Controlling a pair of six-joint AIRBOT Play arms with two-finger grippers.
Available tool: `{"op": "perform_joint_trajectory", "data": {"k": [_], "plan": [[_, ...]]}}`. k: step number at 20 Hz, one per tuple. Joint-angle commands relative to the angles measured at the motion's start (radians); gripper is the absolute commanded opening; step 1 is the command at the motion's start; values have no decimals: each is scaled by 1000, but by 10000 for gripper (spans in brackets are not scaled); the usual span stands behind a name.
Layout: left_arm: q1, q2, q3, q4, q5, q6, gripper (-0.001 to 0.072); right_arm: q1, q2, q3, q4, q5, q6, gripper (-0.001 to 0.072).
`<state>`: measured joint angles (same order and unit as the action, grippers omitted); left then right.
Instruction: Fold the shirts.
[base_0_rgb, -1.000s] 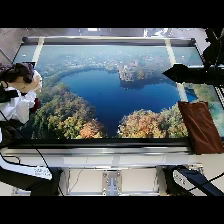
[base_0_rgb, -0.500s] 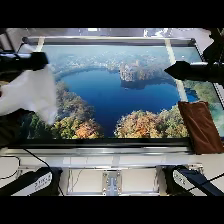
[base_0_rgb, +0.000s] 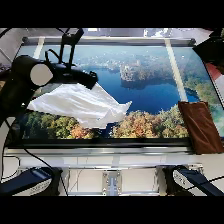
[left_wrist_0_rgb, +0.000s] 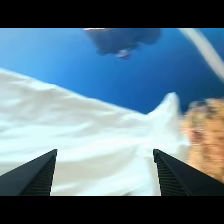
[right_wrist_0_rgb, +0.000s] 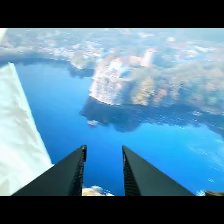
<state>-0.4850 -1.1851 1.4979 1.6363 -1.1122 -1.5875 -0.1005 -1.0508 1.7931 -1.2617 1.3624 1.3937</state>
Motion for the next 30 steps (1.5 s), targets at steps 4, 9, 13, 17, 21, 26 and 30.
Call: {"op": "perform_joint_trajectory", "data": {"k": [4,9,13,17,21,26,30], "plan": [[449,-65,-113,462,-178,-301,703,22,-43,-239,83,168,4,283],[801,-224,-140,171,-151,-127,702,225,-74,-717,185,-186,6,440],[932,-327,-140,82,-51,-133,700,332,-157,-803,186,-248,53,454],[1045,-417,-140,-74,18,-159,699,402,-177,-802,192,-294,84,453],[1104,-462,-139,-352,125,-19,697,413,-177,-802,194,-314,138,453],[1095,-527,-139,-568,204,51,693,413,-177,-802,273,-335,144,452],[1095,-537,-137,-628,211,51,188,413,-177,-799,298,-335,143,450]]}}
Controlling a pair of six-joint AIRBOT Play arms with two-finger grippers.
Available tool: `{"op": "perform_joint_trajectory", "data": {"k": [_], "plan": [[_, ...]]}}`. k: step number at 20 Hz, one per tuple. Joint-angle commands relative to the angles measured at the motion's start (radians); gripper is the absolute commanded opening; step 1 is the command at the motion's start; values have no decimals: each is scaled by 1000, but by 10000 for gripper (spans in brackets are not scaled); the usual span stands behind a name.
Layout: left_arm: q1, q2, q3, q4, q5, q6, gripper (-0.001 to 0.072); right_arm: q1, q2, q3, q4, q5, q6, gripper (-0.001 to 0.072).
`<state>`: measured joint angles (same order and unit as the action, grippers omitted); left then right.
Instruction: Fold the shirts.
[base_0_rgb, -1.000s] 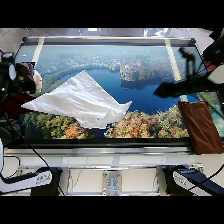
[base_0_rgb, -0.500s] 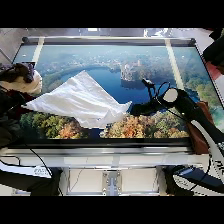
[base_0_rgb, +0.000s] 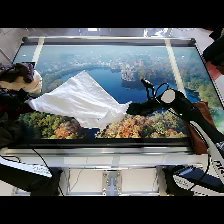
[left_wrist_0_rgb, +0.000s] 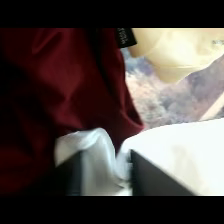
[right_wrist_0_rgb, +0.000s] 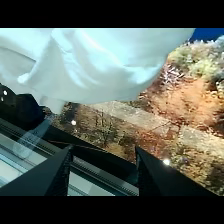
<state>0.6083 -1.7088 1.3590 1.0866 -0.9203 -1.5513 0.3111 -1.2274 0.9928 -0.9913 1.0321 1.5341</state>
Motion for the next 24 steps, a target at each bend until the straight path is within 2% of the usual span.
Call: {"op": "perform_joint_trajectory", "data": {"k": [1,2,4,5,6,7,12,15,17,18,19,22,24], "plan": [[2,-12,2,-78,14,15,5,1,-1,2,27,-5,3,449],[2,-9,2,-78,3,16,11,1,-2,2,27,-4,3,446],[2,3,2,-79,-21,23,11,1,-18,1,15,-4,3,384],[1,13,2,-79,-32,23,11,2,-45,1,19,4,3,392],[-2,23,2,-78,-39,24,11,2,-82,1,26,9,3,452],[-2,33,2,-78,-42,23,11,2,-120,2,43,8,3,573],[-3,56,2,-78,-43,23,11,2,-266,2,237,-110,-66,572],[-10,56,2,-77,-40,24,11,27,-324,3,293,-182,-89,568],[-16,56,2,-78,-37,27,11,58,-354,19,299,-214,-92,504],[-22,56,2,-83,-38,27,11,77,-366,37,308,-228,-128,279],[-24,57,2,-100,-44,27,11,92,-367,56,310,-253,-166,22],[-27,82,2,-263,-68,114,11,93,-359,180,266,-261,-183,16],[-23,143,2,-375,-85,210,10,64,-317,280,127,-213,-137,14]]}}
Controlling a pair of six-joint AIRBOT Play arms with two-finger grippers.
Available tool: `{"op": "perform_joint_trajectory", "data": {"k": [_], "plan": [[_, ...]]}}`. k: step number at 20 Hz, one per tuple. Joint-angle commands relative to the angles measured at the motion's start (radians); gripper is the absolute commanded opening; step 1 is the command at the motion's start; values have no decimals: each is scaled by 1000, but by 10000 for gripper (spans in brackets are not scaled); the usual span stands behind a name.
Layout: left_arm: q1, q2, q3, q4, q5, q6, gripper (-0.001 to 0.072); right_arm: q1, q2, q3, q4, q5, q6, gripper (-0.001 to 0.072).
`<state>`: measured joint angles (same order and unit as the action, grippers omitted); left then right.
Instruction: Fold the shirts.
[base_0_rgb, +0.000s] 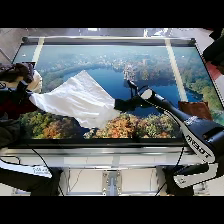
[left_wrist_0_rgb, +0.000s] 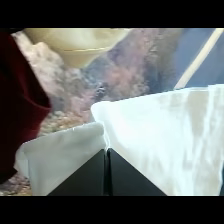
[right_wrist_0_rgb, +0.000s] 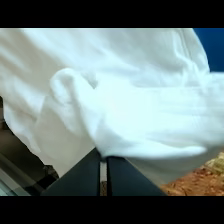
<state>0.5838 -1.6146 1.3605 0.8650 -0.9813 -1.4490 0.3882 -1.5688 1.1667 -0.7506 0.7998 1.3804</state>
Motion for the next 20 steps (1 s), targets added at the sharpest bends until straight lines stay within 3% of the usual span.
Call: {"op": "perform_joint_trajectory", "data": {"k": [1,7,11,16,20], "plan": [[6,98,1,-193,-34,140,10,-36,64,161,-210,79,62,15],[68,573,1,-324,-69,251,10,-114,484,422,-581,440,124,13],[160,912,1,-323,-66,257,10,-114,750,584,-655,469,134,12],[177,1176,1,-313,32,259,9,-114,810,670,-752,526,137,12],[176,1130,-47,-313,-282,149,8,-119,713,670,-992,430,101,9]]}}
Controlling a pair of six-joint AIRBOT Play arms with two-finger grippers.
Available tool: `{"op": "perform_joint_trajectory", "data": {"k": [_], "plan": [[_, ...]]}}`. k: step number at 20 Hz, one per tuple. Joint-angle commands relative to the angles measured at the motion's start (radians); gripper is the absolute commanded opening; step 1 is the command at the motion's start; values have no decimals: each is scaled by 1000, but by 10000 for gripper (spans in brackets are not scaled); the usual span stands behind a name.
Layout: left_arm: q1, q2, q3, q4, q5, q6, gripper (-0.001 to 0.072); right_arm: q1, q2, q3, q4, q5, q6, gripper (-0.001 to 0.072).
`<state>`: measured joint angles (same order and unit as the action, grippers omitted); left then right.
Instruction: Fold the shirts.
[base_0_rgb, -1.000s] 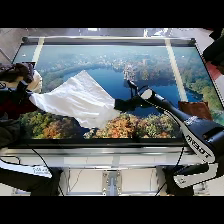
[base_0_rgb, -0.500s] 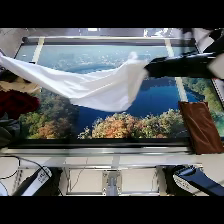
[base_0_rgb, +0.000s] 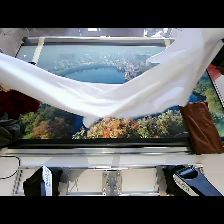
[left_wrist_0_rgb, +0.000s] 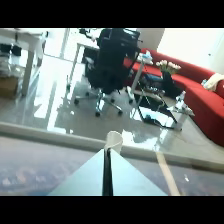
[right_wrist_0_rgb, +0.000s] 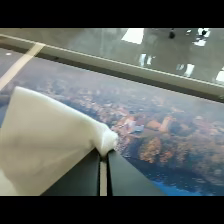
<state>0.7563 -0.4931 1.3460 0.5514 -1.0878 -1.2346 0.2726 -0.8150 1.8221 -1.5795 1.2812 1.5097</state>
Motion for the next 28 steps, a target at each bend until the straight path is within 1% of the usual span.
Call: {"op": "perform_joint_trajectory", "data": {"k": [1,2,3,5,6,7,9,10,11,12,13,14,15,16,17,18,19,20,21,22,24,25,26,27,28], "plan": [[3,-12,-91,1,-231,-68,9,-29,-94,14,-171,-89,-38,9],[3,-24,-166,1,-257,-68,9,-64,-155,14,-155,-113,-37,9],[-2,-35,-259,1,-263,-67,8,-111,-233,14,-107,-121,-37,9],[-42,-59,-485,2,-232,-51,8,-207,-400,14,61,-120,-38,10],[-76,-74,-592,2,-187,-29,8,-242,-494,14,163,-122,-39,11],[-121,-97,-703,2,-119,-26,8,-261,-579,14,241,-129,-39,12],[-240,-165,-880,0,65,40,11,-265,-752,14,349,-158,-39,15],[-306,-209,-940,-3,172,56,35,-257,-828,14,388,-190,-39,25],[-376,-261,-981,-7,290,58,245,-248,-901,14,427,-241,-39,121],[-435,-315,-991,-6,390,58,528,-238,-962,14,460,-304,-38,349],[-479,-372,-980,-24,496,58,600,-231,-1004,14,491,-359,-37,483],[-497,-416,-956,-73,592,62,599,-224,-1030,14,521,-404,-37,488],[-499,-450,-912,-136,669,99,599,-222,-1037,16,532,-425,-37,488],[-491,-466,-856,-159,731,157,598,-224,-1030,21,526,-423,-37,488],[-473,-469,-787,-159,785,216,598,-235,-1017,42,500,-379,-37,488],[-446,-465,-719,-158,808,267,599,-256,-998,81,447,-294,-37,487],[-404,-461,-649,-149,798,302,598,-282,-974,120,382,-190,-37,486],[-356,-461,-589,-103,753,299,596,-314,-940,154,307,-70,-37,477],[-305,-465,-550,-64,673,298,593,-348,-899,171,254,31,-37,474],[-246,-468,-531,-58,551,292,573,-388,-848,170,232,118,-44,473],[-154,-488,-539,-22,319,291,574,-460,-736,113,233,259,-104,469],[-121,-510,-550,24,227,254,575,-490,-674,40,239,292,-123,469],[-96,-536,-565,71,163,204,575,-522,-597,-79,250,294,-138,469],[-80,-560,-583,115,126,183,575,-550,-514,-230,263,256,-144,469],[-68,-585,-607,152,114,156,575,-578,-414,-428,288,173,-143,469]]}}
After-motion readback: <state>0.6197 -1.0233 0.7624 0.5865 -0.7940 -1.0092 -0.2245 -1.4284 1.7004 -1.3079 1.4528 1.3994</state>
